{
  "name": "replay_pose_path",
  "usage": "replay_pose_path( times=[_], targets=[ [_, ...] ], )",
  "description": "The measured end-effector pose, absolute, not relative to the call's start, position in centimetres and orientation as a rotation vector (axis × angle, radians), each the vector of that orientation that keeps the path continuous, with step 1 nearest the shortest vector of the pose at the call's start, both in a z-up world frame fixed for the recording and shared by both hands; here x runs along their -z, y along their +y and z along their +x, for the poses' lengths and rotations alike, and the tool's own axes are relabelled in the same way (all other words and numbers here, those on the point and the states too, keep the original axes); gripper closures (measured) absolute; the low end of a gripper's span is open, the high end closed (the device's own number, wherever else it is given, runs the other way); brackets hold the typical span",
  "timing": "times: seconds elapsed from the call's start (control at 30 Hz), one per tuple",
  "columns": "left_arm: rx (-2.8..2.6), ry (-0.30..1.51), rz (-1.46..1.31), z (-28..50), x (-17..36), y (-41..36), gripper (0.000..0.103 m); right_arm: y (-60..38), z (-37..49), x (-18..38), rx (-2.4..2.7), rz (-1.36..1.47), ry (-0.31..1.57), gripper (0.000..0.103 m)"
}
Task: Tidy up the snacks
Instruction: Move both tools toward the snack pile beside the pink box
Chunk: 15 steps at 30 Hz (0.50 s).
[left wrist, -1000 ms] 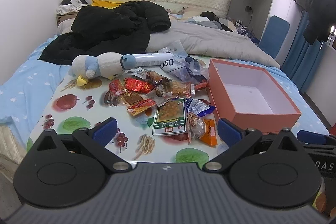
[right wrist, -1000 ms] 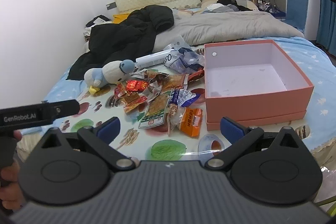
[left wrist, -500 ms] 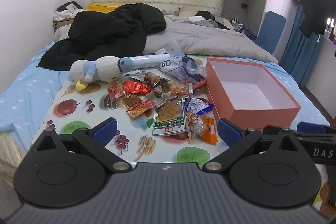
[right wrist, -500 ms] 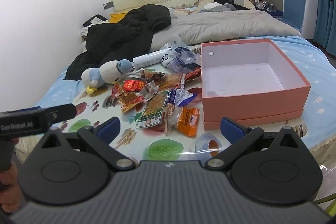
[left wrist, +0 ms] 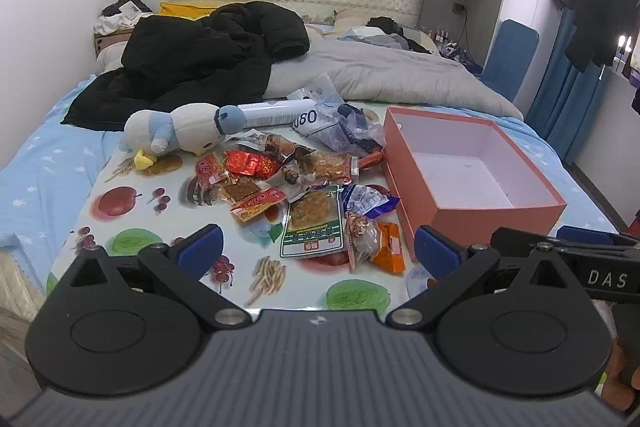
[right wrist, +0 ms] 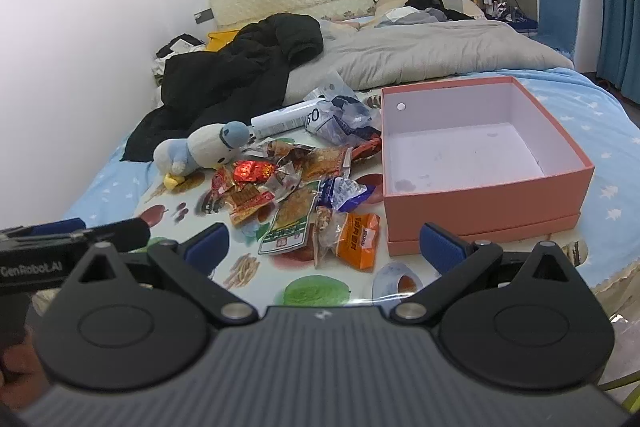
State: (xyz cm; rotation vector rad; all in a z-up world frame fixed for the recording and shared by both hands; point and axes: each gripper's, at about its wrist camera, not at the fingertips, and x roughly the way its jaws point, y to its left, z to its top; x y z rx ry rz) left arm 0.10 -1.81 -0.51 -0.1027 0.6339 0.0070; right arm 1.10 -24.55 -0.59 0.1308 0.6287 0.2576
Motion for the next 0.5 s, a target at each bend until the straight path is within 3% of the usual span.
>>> replay_pose_path(
  times=[0.5],
  targets=[
    [-0.005,0.648,-0.119,0.43,1.42,-1.83,0.0,-25.06,0.95,1.12,-0.253,0.147,0.621,0.0]
  ],
)
